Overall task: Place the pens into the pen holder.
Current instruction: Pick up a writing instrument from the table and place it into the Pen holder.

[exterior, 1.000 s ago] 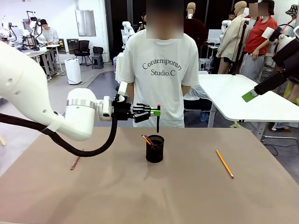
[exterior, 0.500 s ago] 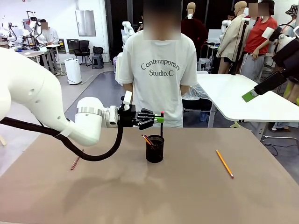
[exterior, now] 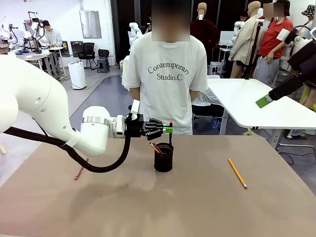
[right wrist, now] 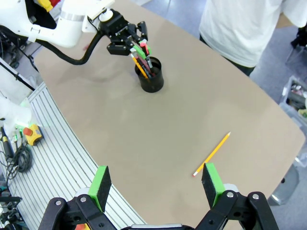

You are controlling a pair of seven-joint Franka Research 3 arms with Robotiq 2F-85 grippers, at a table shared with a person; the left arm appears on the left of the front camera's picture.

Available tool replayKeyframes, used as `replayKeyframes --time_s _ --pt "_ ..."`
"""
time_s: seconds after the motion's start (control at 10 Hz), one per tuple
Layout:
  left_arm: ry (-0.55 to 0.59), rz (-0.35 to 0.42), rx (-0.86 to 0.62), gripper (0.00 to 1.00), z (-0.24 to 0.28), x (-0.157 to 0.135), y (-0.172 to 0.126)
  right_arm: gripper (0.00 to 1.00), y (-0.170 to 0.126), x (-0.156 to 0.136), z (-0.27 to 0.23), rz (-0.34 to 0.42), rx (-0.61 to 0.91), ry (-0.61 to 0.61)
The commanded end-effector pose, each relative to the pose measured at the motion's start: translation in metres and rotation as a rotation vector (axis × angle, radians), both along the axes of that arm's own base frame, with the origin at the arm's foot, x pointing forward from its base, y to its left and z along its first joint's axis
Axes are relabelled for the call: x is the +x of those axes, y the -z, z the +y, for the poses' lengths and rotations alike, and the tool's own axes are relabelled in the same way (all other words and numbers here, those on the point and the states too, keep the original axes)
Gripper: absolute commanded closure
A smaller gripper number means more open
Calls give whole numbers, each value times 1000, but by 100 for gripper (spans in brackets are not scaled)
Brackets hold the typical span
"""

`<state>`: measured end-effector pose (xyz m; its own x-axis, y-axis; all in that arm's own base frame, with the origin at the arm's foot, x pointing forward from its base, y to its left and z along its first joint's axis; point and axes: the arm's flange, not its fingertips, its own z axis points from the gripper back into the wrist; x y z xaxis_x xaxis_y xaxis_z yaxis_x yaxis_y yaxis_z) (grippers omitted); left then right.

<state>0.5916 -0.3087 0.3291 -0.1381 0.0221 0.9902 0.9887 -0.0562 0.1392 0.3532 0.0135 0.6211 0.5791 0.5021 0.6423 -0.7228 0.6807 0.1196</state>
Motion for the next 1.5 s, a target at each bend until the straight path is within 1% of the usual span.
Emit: replayKeyframes --time_s 0.0,0.4,1.0,1.1,1.2,1.4 --pt "8 -2 7 78 3 4 -3 0 -1 0 1 4 13 -2" --pt "1 -6 9 1 8 6 -5 0 -1 0 1 4 13 -2" --pt "18 -11 8 0 8 2 -10 0 -1 0 1 4 13 -2" --pt "39 8 38 0 8 0 -10 0 -1 0 1 4 13 -2" --pt "-5 -10 2 0 5 4 -5 0 -1 0 1 4 13 -2" --pt "-5 -10 2 0 5 4 -5 0 -1 0 1 4 13 -2"
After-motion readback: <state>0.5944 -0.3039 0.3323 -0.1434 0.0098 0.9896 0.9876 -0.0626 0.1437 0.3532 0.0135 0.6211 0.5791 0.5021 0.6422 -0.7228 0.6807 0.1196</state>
